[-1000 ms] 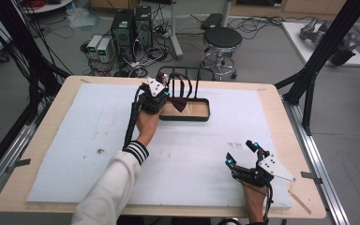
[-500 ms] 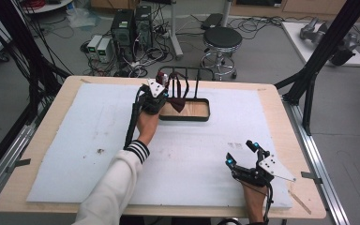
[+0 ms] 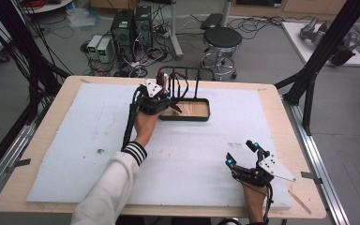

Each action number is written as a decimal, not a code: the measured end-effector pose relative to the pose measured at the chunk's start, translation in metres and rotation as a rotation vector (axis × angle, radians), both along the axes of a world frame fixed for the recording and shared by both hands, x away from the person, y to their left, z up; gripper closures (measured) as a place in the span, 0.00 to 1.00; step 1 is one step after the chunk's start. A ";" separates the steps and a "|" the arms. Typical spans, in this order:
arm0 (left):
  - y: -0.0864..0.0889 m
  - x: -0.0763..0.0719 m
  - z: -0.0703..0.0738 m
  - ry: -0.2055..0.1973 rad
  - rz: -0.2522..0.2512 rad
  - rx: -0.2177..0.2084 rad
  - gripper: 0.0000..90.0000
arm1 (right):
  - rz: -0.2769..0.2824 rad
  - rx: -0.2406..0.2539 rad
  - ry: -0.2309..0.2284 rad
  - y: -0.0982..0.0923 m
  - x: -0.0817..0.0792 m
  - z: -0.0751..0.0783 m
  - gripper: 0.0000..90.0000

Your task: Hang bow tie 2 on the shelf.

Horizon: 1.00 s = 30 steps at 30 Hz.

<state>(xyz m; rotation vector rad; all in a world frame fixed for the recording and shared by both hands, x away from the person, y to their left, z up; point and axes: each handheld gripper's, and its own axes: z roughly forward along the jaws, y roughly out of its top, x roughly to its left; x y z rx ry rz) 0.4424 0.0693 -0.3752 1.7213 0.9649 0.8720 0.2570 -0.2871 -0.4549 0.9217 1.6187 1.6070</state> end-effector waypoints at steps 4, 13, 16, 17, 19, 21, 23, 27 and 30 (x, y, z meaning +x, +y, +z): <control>0.005 -0.004 0.002 -0.003 -0.043 -0.030 0.25 | 0.001 0.000 0.000 0.000 0.000 0.000 0.12; 0.021 -0.032 0.004 0.004 -0.229 -0.090 0.16 | 0.001 -0.003 0.001 0.001 0.000 0.000 0.12; 0.027 -0.045 0.004 -0.001 -0.302 -0.108 0.15 | 0.000 -0.003 -0.001 0.001 0.000 0.000 0.12; 0.029 -0.049 0.004 -0.003 -0.329 -0.113 0.14 | 0.000 -0.003 -0.001 0.001 0.000 0.000 0.12; 0.035 -0.056 0.004 0.004 -0.372 -0.118 0.13 | 0.001 -0.003 -0.003 0.001 -0.001 0.000 0.12; 0.043 -0.062 0.002 0.005 -0.414 -0.130 0.12 | 0.003 -0.004 -0.001 0.001 -0.001 0.000 0.12; 0.053 -0.068 0.000 -0.006 -0.436 -0.138 0.12 | 0.001 -0.008 -0.004 0.001 0.000 0.000 0.12; 0.077 -0.080 -0.003 -0.033 -0.473 -0.183 0.12 | 0.001 -0.014 -0.005 0.001 -0.001 0.000 0.12; 0.096 -0.090 -0.007 -0.067 -0.482 -0.185 0.12 | -0.001 -0.013 -0.008 0.001 -0.001 0.000 0.12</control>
